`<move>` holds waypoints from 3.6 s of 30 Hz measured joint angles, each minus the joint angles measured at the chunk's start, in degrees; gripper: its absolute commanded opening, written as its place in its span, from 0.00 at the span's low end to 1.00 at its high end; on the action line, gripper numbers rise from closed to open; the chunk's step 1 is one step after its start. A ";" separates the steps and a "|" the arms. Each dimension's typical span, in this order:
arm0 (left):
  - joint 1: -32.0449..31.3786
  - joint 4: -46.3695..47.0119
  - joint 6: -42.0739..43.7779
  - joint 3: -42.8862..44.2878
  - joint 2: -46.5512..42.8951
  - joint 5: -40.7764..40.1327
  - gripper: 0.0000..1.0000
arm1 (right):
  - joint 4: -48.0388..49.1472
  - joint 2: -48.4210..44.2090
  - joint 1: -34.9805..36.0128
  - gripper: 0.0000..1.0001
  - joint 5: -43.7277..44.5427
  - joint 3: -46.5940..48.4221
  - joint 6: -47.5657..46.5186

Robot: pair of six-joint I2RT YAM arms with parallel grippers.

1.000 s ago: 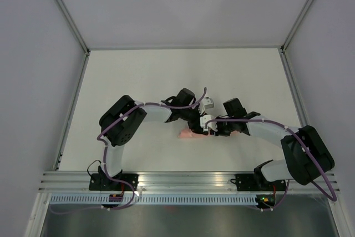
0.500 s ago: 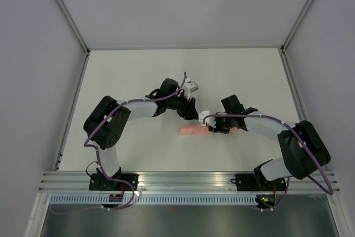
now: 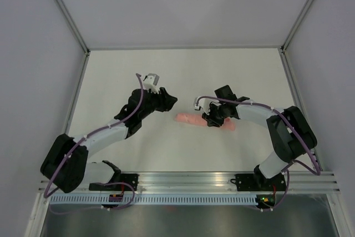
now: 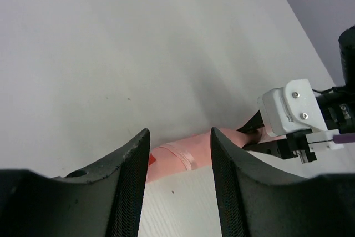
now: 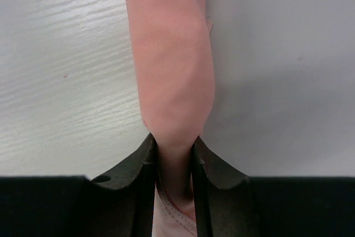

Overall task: Fold the napkin, place the utensils inside, and roll it up
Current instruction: Roll the napkin at the center of the board, then adjust the napkin at the center of the board.

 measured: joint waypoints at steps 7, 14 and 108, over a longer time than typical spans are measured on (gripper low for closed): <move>-3.28 0.81 -6.47 -7.23 -8.76 -13.70 0.51 | -0.72 5.35 -0.04 0.06 -0.39 5.99 9.68; -10.45 0.83 -12.20 -7.26 -2.78 -22.71 0.50 | -0.24 9.79 -0.17 0.06 -2.05 10.56 17.20; -6.16 -19.21 -20.57 41.57 45.20 -21.09 0.54 | -5.68 -1.05 -11.67 0.58 -3.87 18.27 26.91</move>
